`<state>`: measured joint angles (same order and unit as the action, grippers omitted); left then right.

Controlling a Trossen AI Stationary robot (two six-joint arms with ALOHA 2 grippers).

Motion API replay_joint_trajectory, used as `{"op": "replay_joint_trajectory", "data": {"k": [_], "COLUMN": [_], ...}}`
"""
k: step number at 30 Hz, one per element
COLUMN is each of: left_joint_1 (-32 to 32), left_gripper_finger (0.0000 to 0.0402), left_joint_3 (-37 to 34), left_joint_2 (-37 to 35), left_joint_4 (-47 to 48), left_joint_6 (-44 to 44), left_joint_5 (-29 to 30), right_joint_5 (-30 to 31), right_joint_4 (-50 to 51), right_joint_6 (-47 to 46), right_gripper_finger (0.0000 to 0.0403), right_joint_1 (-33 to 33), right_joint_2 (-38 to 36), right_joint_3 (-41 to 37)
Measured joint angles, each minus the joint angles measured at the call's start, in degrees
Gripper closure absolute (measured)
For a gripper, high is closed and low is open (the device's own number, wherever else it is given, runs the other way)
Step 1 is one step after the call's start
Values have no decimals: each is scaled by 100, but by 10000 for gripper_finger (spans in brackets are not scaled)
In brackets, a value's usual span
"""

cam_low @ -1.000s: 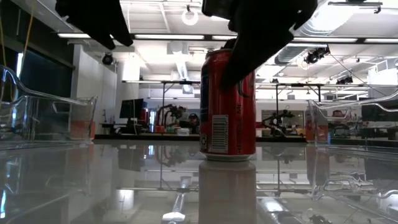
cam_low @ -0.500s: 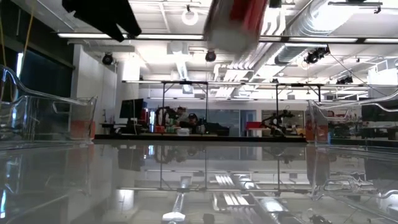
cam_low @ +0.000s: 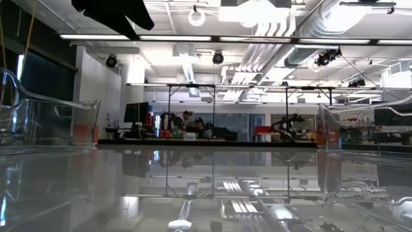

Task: Sort soda cans
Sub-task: Put the red-black soda can into the bottom transparent bin

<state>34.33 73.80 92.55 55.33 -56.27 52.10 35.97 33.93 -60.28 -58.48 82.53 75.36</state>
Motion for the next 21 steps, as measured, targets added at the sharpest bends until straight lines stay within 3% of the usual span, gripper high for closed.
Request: {"op": "replay_joint_trajectory", "data": {"k": [6,12,17,21], "left_joint_1": [0,0,0,0], "left_gripper_finger": [48,48,48,48], "left_joint_3": [0,0,0,0], "left_joint_2": [0,0,0,0], "left_joint_4": [2,4,4,5], "left_joint_6": [4,57,56,57], "left_joint_5": [0,-2,-2,-2], "right_joint_5": [777,852,284,-289], "right_joint_4": [825,1759,3187,3479], "right_joint_6": [-2234,-3494,-4408,-4522], "right_gripper_finger": [116,116,116,116], "right_joint_1": [-740,-1016,-1045,-953], "right_joint_2": [629,912,1193,1444], "right_joint_3": [-11,213,758,976]}}
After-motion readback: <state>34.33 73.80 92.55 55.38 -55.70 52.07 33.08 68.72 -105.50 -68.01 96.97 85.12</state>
